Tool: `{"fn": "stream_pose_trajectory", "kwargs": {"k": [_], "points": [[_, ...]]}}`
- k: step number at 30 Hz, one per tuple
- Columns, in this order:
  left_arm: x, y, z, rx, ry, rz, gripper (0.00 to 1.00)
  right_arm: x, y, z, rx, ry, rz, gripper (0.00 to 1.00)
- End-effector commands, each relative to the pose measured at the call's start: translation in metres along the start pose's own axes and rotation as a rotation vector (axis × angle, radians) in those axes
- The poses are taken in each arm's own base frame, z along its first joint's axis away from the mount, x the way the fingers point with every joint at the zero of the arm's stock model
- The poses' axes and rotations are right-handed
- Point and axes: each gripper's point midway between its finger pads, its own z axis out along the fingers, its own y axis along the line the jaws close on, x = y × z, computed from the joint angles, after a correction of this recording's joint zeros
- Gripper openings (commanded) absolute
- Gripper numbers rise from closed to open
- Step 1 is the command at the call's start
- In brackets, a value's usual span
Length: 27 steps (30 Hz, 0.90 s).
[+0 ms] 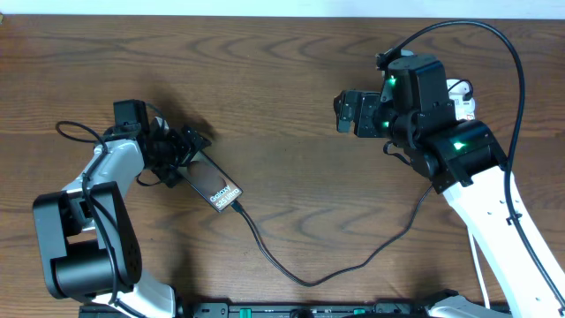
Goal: Plug charger to phone and switch on socket
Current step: 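Lower the plugged phone toward the table with the left gripper, then lay the phone flat on the table with the left gripper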
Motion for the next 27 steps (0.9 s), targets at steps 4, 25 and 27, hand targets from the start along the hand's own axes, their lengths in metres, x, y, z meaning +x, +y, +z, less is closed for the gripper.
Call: {"fn": "stream_pose_trajectory", "kwargs": {"k": [4,25,27], "points": [[0.014,0.065,0.028,-0.207,0.021,-0.065,0.93,0.002,0.002,0.001,-0.004,0.006,-0.017,0.99],[-0.004,0.054,0.030,-0.160,-0.045,-0.032,0.92,0.003,0.001,0.001,-0.002,0.010,-0.017,0.99],[-0.002,0.055,0.030,-0.164,-0.039,-0.035,0.93,0.003,0.001,0.001,-0.002,0.010,-0.017,0.99]]}}
